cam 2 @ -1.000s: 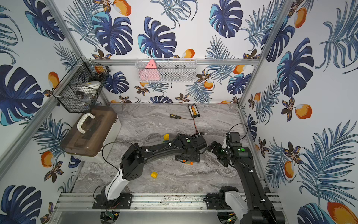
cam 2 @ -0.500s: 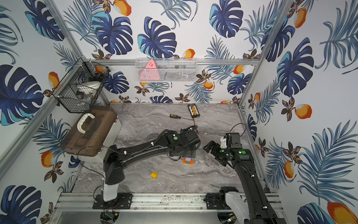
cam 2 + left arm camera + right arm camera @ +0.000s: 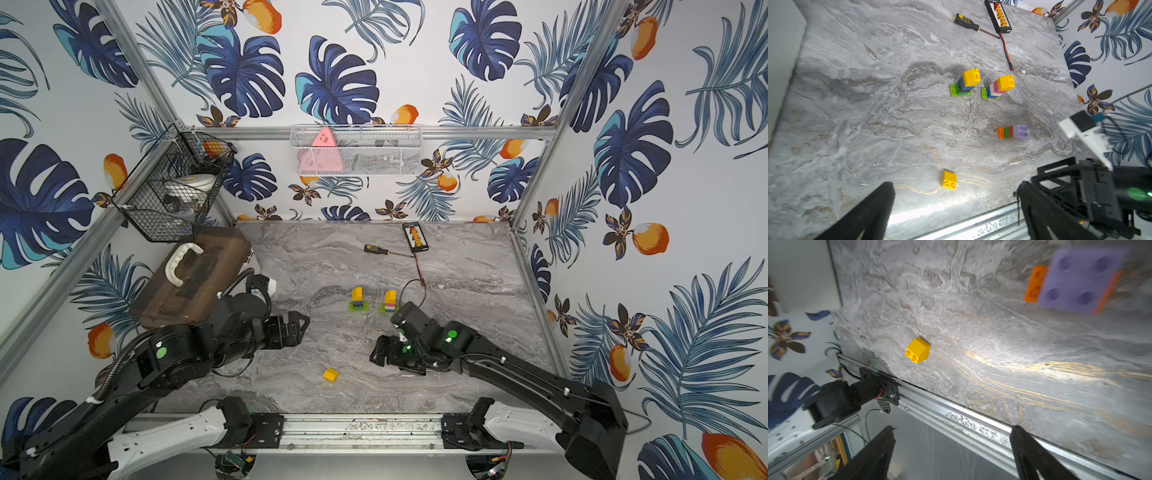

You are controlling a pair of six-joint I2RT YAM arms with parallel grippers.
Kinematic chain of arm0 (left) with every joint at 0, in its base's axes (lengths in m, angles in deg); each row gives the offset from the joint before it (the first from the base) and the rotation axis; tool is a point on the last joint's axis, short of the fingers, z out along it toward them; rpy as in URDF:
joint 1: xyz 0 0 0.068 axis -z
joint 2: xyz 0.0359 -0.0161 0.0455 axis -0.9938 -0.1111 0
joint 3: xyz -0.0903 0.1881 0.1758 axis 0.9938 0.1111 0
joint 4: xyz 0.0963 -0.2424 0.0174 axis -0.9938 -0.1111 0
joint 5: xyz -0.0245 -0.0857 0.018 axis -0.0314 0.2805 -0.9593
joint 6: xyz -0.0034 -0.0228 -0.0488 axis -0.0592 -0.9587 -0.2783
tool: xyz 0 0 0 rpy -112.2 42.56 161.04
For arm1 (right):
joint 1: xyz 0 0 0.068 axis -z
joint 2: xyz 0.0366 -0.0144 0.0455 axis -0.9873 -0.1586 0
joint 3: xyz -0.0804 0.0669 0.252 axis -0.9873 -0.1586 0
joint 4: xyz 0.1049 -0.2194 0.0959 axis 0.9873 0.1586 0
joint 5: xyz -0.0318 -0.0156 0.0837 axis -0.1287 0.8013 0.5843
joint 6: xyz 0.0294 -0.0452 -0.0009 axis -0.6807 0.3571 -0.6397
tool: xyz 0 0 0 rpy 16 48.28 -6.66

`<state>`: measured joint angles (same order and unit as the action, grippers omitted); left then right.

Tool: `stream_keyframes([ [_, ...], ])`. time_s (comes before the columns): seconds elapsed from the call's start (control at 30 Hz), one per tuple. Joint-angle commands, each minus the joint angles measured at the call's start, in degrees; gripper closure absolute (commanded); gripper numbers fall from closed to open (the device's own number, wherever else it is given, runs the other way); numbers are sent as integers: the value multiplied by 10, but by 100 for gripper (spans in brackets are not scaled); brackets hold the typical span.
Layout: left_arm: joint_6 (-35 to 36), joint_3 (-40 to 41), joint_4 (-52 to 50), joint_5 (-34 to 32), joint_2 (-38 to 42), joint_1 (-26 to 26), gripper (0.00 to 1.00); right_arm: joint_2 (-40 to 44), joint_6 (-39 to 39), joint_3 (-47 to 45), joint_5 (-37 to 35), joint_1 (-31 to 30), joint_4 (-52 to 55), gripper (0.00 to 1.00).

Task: Assemble the number 1 with lego
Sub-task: Adjust the lego brick at the center of the board.

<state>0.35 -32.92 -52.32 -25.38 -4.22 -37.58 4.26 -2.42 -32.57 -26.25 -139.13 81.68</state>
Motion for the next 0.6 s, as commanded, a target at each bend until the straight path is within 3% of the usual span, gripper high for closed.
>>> stream_keyframes([
  [0.0,87,5,-42,-10,29,-3,1,-105,-79,43,-55,-73,-99,12],
  [0.17,118,22,-38,-18,76,-3,1,-228,-129,81,-38,-102,-171,11],
  [0.37,152,25,-10,-15,99,-3,1,-288,-183,108,-55,-130,-233,6],
  [0.57,161,55,29,-25,129,-3,1,-328,-237,108,-41,-163,-319,7],
])
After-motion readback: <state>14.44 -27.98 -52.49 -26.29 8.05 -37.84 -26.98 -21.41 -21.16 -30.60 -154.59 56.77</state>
